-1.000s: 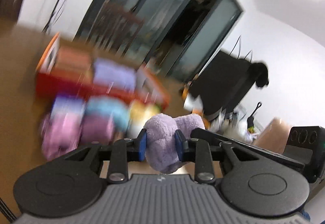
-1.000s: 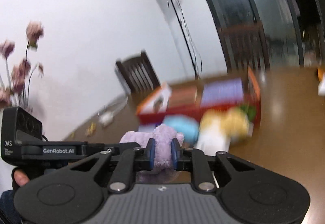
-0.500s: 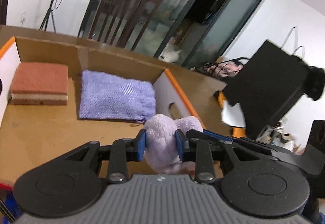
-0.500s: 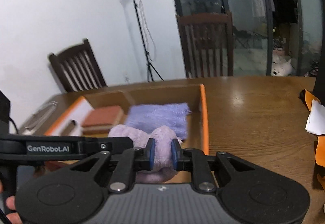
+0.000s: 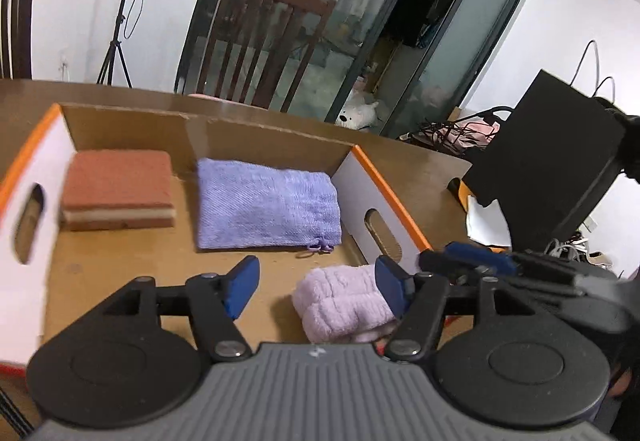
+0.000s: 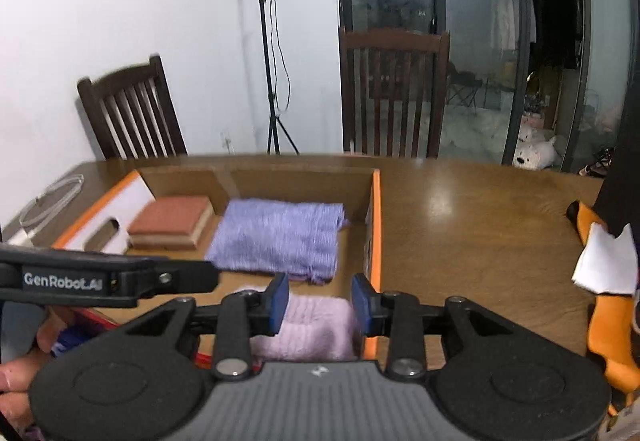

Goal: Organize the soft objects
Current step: 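Lower the towel roll into the red box and open both grippers, then withdraw both grippers from the box back over the table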

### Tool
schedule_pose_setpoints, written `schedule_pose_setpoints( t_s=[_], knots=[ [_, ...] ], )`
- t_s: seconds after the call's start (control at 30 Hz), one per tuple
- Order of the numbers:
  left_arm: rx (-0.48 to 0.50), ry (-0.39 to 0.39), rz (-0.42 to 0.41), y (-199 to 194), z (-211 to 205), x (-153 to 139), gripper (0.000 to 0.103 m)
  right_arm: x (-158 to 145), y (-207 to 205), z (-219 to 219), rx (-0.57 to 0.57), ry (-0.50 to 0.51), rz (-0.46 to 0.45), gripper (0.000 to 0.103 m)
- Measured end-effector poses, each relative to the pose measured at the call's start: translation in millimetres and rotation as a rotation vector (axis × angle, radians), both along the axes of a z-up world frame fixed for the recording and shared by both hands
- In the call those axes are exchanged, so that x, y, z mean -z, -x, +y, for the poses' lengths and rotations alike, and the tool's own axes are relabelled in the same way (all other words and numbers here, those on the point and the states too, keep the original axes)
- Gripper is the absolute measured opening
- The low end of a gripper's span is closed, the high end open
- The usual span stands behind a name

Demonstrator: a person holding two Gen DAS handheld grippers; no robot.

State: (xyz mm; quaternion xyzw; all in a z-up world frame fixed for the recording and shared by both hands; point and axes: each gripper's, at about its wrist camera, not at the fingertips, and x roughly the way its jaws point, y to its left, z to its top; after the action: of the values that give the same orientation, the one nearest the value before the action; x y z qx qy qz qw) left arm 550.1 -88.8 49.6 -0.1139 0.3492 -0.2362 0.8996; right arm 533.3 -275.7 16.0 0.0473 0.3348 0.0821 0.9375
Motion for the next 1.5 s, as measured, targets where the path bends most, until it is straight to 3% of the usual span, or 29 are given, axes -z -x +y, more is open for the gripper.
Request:
schedule_pose_setpoints(
  t_s=[0.27,0.37,0.4,0.53,0.63,0.9,1.07,1.17,1.27,1.5],
  knots=[
    [-0.025,-0.114,-0.241,90,38,-58,0.086,-69,66,-13,-0.016,-0.019,-0.162,0.042],
    [-0.083,-0.162,-0.342,135,51,-71,0.099,-88,103,-11,-0.049,-0.019,-0.238,0.054],
    [-0.105,-0.179,-0.382,150,53,-75,0.100,-92,115,-9,-0.058,-0.010,-0.264,0.061],
    [-0.158,-0.234,-0.490,204,61,-83,0.103,-101,158,1,-0.079,0.022,-0.332,0.065],
    [-0.204,-0.248,-0.527,240,64,-77,0.103,-97,186,5,-0.072,0.001,-0.362,0.080],
    [-0.297,-0.237,-0.507,328,66,-33,0.103,-58,272,36,-0.170,0.084,-0.399,0.081],
    [-0.311,-0.192,-0.425,363,72,-11,0.103,-28,324,53,-0.253,0.138,-0.407,0.088],
    [-0.317,-0.205,-0.381,369,71,1,0.103,-4,336,59,-0.257,0.179,-0.326,0.088],
    [-0.324,-0.203,-0.353,366,66,9,0.103,9,336,55,-0.279,0.145,-0.264,0.087],
    [-0.283,-0.248,-0.352,342,43,20,0.103,18,316,46,-0.224,0.104,-0.259,0.084]
  ],
)
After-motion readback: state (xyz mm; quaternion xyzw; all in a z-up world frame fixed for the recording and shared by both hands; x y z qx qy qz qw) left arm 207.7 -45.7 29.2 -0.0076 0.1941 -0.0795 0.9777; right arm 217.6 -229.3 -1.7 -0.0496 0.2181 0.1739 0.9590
